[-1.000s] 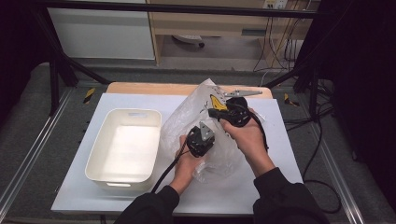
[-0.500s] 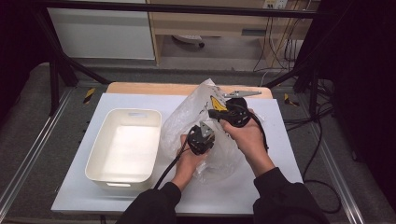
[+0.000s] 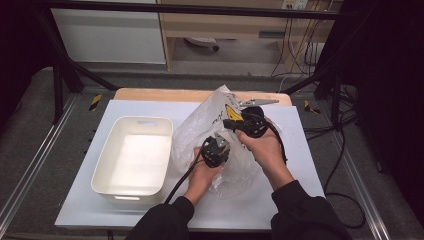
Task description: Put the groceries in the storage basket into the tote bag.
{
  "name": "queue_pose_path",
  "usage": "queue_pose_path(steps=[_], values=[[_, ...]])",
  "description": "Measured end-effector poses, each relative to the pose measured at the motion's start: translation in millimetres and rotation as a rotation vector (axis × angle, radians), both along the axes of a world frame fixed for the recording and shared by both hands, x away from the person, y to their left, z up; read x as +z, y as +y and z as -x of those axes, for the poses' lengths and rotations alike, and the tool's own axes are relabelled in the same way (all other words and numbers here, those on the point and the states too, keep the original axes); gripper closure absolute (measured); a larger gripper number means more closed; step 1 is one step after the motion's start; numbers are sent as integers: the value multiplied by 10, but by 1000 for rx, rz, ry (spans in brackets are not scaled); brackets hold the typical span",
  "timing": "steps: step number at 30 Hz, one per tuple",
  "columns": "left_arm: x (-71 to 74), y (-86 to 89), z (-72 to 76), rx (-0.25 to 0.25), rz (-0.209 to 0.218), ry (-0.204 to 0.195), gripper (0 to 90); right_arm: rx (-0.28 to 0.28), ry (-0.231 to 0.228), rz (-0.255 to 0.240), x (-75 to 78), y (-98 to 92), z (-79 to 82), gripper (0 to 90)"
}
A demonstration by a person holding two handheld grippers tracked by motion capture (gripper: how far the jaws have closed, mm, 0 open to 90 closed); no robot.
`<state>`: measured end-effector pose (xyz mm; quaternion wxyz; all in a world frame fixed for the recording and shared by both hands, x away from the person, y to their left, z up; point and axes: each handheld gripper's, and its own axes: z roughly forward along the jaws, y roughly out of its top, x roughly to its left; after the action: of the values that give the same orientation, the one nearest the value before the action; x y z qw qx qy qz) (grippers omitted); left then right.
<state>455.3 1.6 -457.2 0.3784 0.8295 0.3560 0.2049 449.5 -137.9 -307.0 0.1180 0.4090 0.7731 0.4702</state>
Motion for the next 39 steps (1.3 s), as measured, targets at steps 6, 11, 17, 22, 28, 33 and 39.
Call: queue_pose_path(steps=[6, 11, 17, 22, 28, 33, 39], values=[[-10, 49, 84, 33, 15, -1, 550, 0, 3, 2, -20, 7, 4, 900], [4, 133, 203, 18, 6, -9, 527, -2, 9, -2, -34, 13, 2, 900], [34, 275, 409, -1, -1, -28, 521, -3, 18, 5, -112, 4, -1, 900], [107, 404, 572, -7, 48, -24, 512, -5, 24, 8, -155, -8, 1, 900], [250, 501, 789, -39, 89, -25, 506, -7, 33, 8, -189, -2, 14, 900], [382, 612, 953, -58, 127, -21, 505, -3, 31, 8, -240, 5, 28, 900], [545, 817, 1138, -46, 164, -34, 495, 7, 44, 23, -325, 23, 90, 900]])
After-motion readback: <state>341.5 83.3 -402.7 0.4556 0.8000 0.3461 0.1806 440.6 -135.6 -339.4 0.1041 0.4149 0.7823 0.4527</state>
